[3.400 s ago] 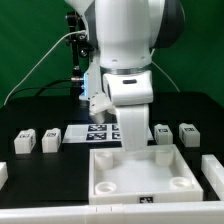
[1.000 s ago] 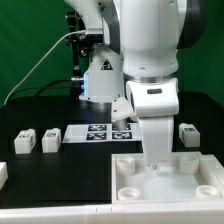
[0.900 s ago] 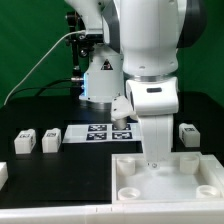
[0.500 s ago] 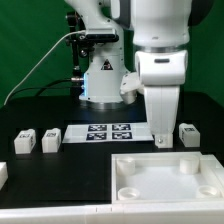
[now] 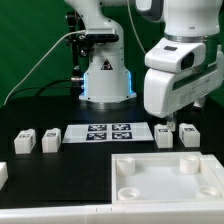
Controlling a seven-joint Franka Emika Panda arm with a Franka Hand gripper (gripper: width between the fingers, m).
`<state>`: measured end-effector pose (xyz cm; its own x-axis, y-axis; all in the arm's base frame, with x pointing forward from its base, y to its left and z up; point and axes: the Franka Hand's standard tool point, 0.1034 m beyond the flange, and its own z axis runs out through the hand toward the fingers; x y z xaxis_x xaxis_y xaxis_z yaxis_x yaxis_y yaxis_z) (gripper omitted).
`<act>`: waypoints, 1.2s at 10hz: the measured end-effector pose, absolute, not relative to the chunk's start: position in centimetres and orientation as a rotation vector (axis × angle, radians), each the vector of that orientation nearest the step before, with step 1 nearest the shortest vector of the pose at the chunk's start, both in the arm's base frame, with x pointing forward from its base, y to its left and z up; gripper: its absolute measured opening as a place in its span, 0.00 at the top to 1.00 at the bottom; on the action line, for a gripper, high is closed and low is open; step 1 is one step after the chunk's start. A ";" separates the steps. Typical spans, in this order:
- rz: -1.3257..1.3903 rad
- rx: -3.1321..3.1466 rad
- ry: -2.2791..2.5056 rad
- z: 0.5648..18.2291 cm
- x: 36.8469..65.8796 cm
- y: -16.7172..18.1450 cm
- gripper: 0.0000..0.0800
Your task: Assemble one leg
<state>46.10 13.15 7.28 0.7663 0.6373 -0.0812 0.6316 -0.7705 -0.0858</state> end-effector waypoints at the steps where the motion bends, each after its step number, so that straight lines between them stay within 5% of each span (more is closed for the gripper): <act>1: 0.167 -2.947 -0.918 7.3 46.1 13.1 0.19; 5: 0.261 -3.053 -0.273 6.2 45.2 14.8 0.19; 8: 0.295 -3.039 -0.312 6.1 45.5 17.3 0.19; 12: 1.043 -2.916 -0.266 6.1 43.8 16.4 0.19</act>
Offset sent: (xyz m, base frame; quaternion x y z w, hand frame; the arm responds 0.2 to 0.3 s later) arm 0.0000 0.0000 0.0000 0.0000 0.0000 0.2667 0.9638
